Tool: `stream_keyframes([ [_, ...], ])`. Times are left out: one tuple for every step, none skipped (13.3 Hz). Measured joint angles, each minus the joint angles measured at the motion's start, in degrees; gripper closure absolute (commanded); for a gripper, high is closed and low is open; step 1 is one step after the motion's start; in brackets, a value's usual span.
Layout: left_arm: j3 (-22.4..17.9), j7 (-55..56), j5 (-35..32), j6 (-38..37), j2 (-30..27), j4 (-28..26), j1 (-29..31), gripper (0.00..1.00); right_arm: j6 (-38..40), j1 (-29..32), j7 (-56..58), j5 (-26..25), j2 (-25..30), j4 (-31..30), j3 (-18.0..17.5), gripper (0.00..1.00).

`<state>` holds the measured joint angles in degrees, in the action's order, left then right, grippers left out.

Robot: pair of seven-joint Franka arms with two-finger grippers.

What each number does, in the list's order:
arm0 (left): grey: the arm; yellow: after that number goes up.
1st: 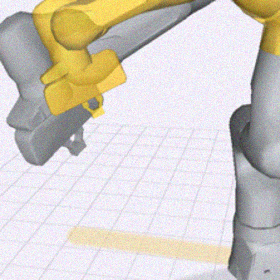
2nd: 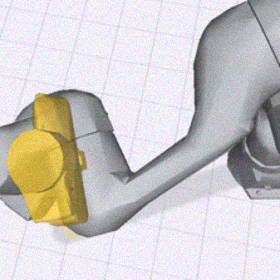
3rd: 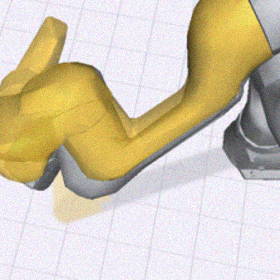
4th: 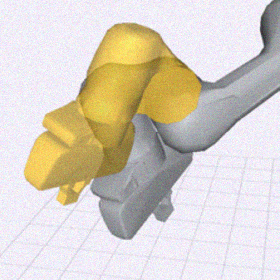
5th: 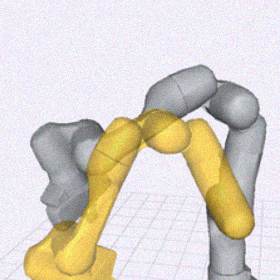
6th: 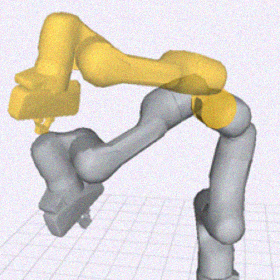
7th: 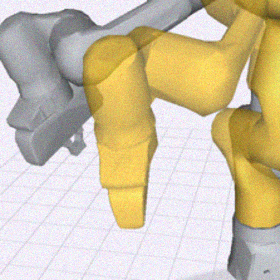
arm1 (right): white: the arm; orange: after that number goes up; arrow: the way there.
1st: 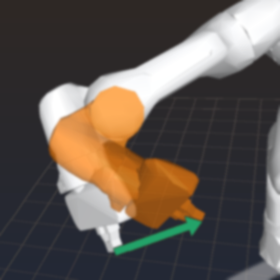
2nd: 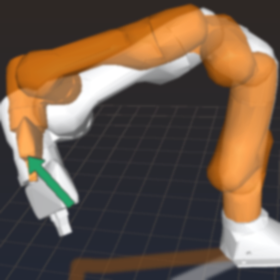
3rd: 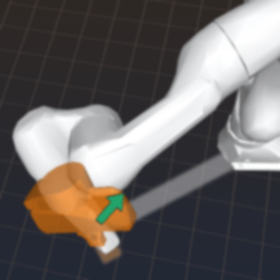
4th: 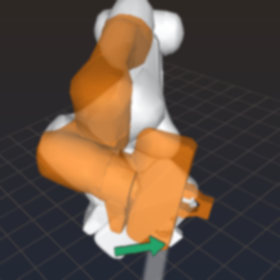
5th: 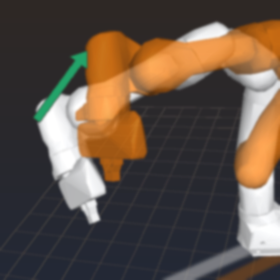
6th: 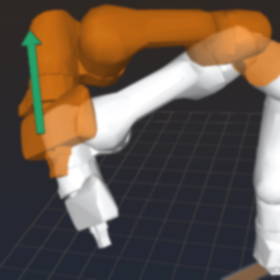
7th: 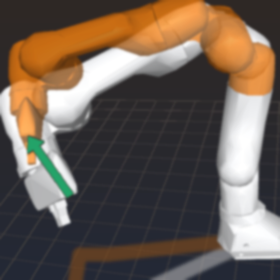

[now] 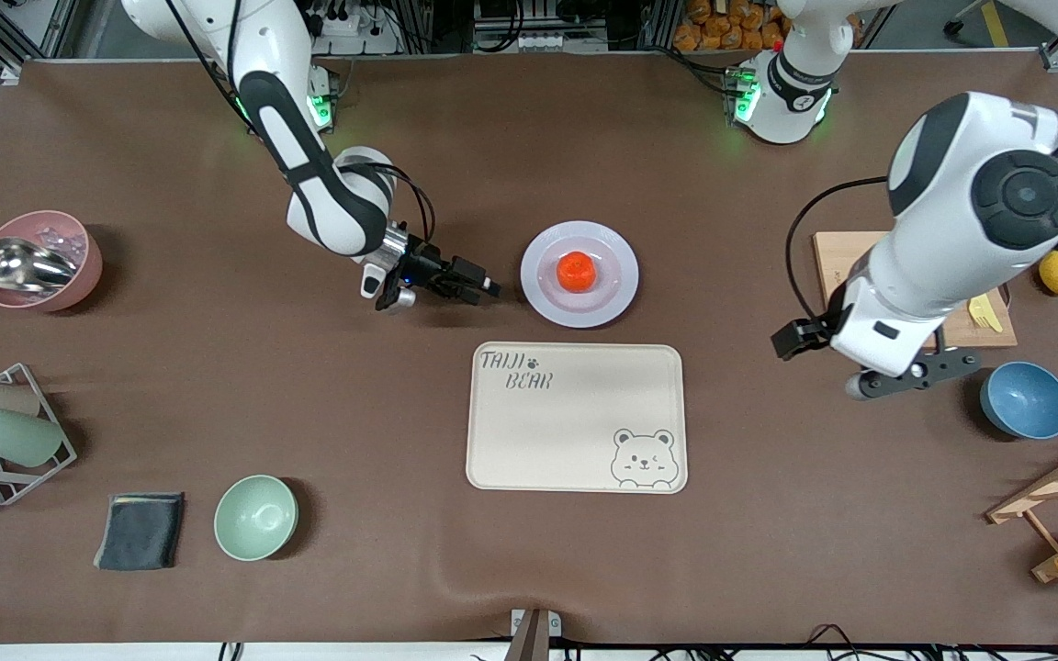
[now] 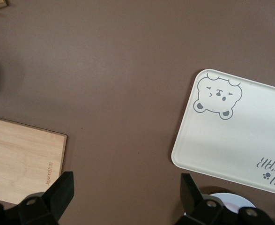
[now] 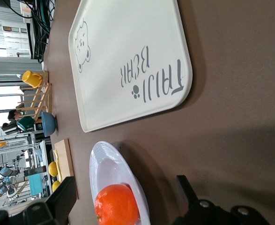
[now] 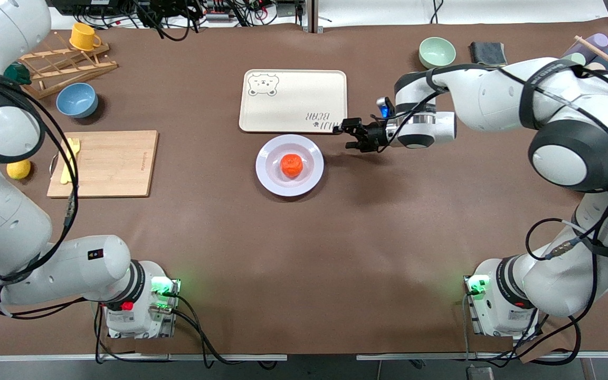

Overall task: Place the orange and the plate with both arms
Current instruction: 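Grasp the plate rim with the right gripper while the left gripper withdraws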

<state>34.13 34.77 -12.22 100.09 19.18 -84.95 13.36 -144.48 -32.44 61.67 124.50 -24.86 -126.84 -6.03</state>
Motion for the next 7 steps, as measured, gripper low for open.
stream_keyframes([
  [0.0,-0.3,0.0,0.0,-0.1,0.0,0.2,0.0,0.0,-0.5,0.6,1.0,-0.9,0.7,0.0,0.11],
  [0.0,-0.7,0.0,0.0,-0.1,-0.1,0.2,0.0,0.0,-1.0,1.3,2.0,-1.5,1.1,0.0,0.13],
  [0.0,-1.6,0.0,-0.1,-0.4,-0.1,0.3,0.0,0.0,-1.5,2.6,3.3,-1.8,1.3,0.0,0.13],
  [-0.3,-3.3,0.0,-0.5,-0.9,-0.1,0.3,0.0,0.0,-2.0,4.0,4.9,-2.1,1.3,0.0,0.14],
  [-1.3,-5.4,0.1,-1.7,-1.6,-0.2,0.0,0.0,0.0,-2.5,5.2,6.5,-2.5,1.3,0.0,0.16],
  [-3.3,-7.9,0.6,-2.7,-2.6,-0.3,-0.9,0.0,0.0,-3.1,6.0,7.9,-2.9,1.4,0.0,0.17],
  [-6.7,-10.3,1.6,-3.5,-3.9,-0.3,-2.9,0.0,0.0,-3.7,6.4,8.7,-3.2,1.5,0.0,0.19],
])
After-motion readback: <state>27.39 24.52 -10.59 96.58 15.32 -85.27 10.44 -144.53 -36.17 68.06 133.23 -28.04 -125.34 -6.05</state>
